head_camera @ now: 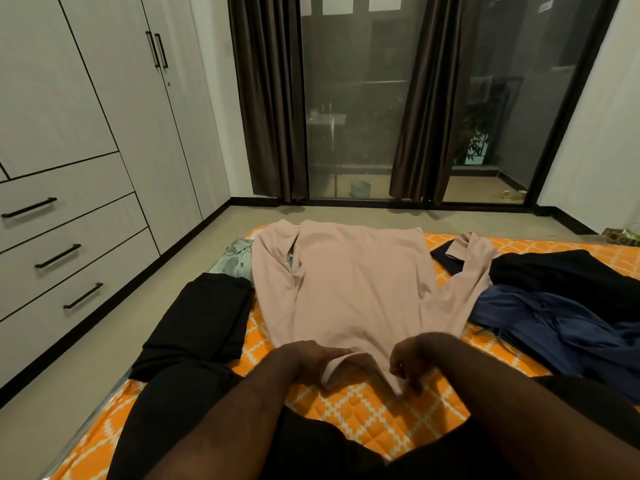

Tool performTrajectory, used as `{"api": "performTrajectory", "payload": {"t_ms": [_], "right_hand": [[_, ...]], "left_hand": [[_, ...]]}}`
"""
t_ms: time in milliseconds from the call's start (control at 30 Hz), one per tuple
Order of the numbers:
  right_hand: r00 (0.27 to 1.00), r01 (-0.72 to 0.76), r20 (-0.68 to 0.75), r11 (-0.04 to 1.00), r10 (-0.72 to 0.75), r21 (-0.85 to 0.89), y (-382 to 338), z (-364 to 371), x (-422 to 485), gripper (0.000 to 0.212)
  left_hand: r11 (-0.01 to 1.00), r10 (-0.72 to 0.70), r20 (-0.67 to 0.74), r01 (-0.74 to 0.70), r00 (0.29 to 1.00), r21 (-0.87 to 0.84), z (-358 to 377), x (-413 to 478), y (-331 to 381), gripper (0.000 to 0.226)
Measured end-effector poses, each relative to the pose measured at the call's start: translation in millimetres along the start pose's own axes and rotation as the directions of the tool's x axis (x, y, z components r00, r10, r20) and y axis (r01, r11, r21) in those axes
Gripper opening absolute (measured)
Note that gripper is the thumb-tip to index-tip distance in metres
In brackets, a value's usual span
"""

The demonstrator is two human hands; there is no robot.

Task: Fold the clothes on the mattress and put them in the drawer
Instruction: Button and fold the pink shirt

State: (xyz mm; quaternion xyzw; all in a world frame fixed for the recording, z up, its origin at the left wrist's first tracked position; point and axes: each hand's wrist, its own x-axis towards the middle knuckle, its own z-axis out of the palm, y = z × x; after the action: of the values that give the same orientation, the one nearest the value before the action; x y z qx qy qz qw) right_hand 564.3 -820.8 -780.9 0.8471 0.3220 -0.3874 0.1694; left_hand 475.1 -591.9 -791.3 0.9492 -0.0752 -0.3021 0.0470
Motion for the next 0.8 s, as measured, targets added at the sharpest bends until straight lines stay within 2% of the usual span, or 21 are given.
{"api": "performTrajectory", "payload": {"t_ms": [133, 233, 367, 467, 567, 633, 700, 800], "right_hand": [[1.000, -0.003, 0.019, 1.000, 0.003, 0.005, 3.6, 3.0, 2.4, 0.036], [0.998, 0.008, 0.067, 1.000, -0.009, 0.005, 4.2, 2.6, 0.4, 0.020], [0.996, -0.013, 0.090, 0.994, 0.003, 0.110, 5.4, 1.7, 1.6, 0.041], [0.995, -0.027, 0.100, 0.975, 0.006, 0.219, 9.1, -1.8, -1.0, 0.034], [0.998, -0.009, 0.055, 0.910, -0.016, 0.414, 18.6, -6.2, 0.3, 0.033], [0.999, 0.035, -0.049, 0.861, -0.012, 0.508, 30.0, -11.1, 2.8, 0.033], [0.979, 0.069, -0.197, 0.805, 0.060, 0.589, 46.0, -17.1, 0.6, 0.029], [0.866, 0.125, -0.408, 0.665, 0.289, 0.736, 78.2, -25.6, -1.6, 0.019]], "left_hand": [[0.999, 0.008, 0.027, -0.009, 1.000, 0.033, -1.8, -6.6, 6.4, 0.103], [0.998, 0.037, 0.052, -0.040, 0.998, 0.049, -1.5, -7.1, 7.9, 0.108], [0.993, 0.087, 0.128, -0.097, 0.988, 0.070, -8.1, -10.1, 12.0, 0.111], [0.997, 0.076, 0.176, -0.081, 0.981, 0.019, -20.1, -12.2, 9.4, 0.106], [0.999, 0.026, 0.187, -0.021, 0.982, -0.026, -29.8, -5.1, -2.0, 0.098], [0.999, 0.019, 0.133, -0.012, 0.991, -0.050, -37.6, 2.8, -6.1, 0.085], [0.999, 0.017, -0.021, -0.018, 1.000, -0.030, -47.1, 9.5, -4.2, 0.069], [0.997, 0.045, -0.249, -0.059, 0.967, -0.050, -60.5, 22.0, 4.9, 0.049]]}}
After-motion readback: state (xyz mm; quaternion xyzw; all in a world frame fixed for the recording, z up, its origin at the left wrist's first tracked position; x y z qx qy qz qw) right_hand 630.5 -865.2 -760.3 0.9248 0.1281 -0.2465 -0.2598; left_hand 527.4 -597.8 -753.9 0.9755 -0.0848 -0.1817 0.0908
